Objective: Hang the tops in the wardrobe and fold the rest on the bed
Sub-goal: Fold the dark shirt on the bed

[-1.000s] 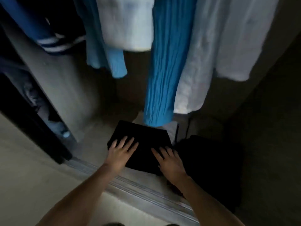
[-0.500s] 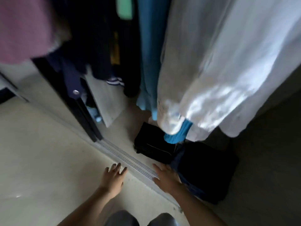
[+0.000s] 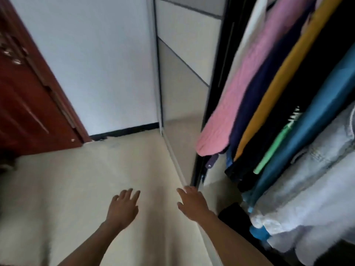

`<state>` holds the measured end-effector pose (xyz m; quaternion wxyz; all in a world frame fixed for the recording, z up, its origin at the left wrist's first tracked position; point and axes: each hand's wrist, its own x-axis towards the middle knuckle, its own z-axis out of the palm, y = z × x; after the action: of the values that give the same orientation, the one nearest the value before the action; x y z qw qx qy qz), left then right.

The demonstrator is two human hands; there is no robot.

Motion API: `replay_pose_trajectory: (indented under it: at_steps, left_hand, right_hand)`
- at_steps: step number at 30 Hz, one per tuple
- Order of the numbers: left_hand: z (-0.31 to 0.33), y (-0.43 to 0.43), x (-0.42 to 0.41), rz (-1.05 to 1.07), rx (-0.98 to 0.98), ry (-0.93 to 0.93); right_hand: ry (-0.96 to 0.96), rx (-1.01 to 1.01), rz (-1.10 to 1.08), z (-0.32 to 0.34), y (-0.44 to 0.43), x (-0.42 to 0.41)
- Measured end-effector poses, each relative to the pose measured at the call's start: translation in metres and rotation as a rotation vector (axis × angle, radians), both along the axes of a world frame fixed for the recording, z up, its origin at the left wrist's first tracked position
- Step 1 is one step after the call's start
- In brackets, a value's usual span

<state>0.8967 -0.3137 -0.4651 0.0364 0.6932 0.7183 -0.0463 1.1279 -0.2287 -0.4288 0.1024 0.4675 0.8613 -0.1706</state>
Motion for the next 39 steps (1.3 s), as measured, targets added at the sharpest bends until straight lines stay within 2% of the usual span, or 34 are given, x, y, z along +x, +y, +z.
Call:
replay_pose_trajectory:
  at_steps: [4,5,7,8,9,10,12,16,20,27,31,33,39]
  left_hand:
    - [0.061,-0.08,-0.032,0.277,0.128,0.031]
    - [0.069,-0.112,-0.04,0.419,0.141,0.063]
    - [0.07,-0.164,-0.052,0.573,0.156,0.132]
    - [0.076,-0.203,-0.061,0.646,0.187,0.178]
    - [0.08,-0.23,-0.067,0.687,0.238,0.145]
    - [0.08,-0.255,-0.071,0.721,0.191,0.144]
    - [0.089,-0.321,-0.083,0.919,0.184,0.172]
    - [0.116,-0.418,-0.096,1.164,0.227,0.25]
    - [0.133,-0.492,-0.131,1.318,0.289,0.248]
    - [0.154,-0.535,-0.212,1.28,0.376,0.166]
    - [0.156,-0.531,-0.261,1.275,0.342,0.146]
    - [0.154,-0.523,-0.277,1.244,0.357,0.182]
    - [0.125,-0.521,-0.301,1.277,0.453,0.101]
  right_hand:
    - [0.036,0.096,0.232,0.043,-0.012,-0.055]
    - [0.053,0.104,0.309,0.052,-0.027,-0.076]
    - [0.076,0.093,0.418,0.067,-0.05,-0.109]
    - [0.086,0.095,0.511,0.075,-0.07,-0.135]
    - [0.095,0.086,0.564,0.08,-0.084,-0.153]
    - [0.096,0.082,0.607,0.085,-0.098,-0.167]
    - [0.112,0.116,0.746,0.092,-0.141,-0.209]
    - [0.163,0.143,0.933,0.101,-0.226,-0.275]
    - [0.224,0.124,1.088,0.11,-0.302,-0.337]
    - [0.309,0.14,1.136,0.125,-0.395,-0.44]
    - [0.373,0.104,1.003,0.124,-0.425,-0.478]
    - [0.389,0.08,0.935,0.125,-0.426,-0.488]
    - [0.47,-0.019,0.758,0.135,-0.418,-0.535]
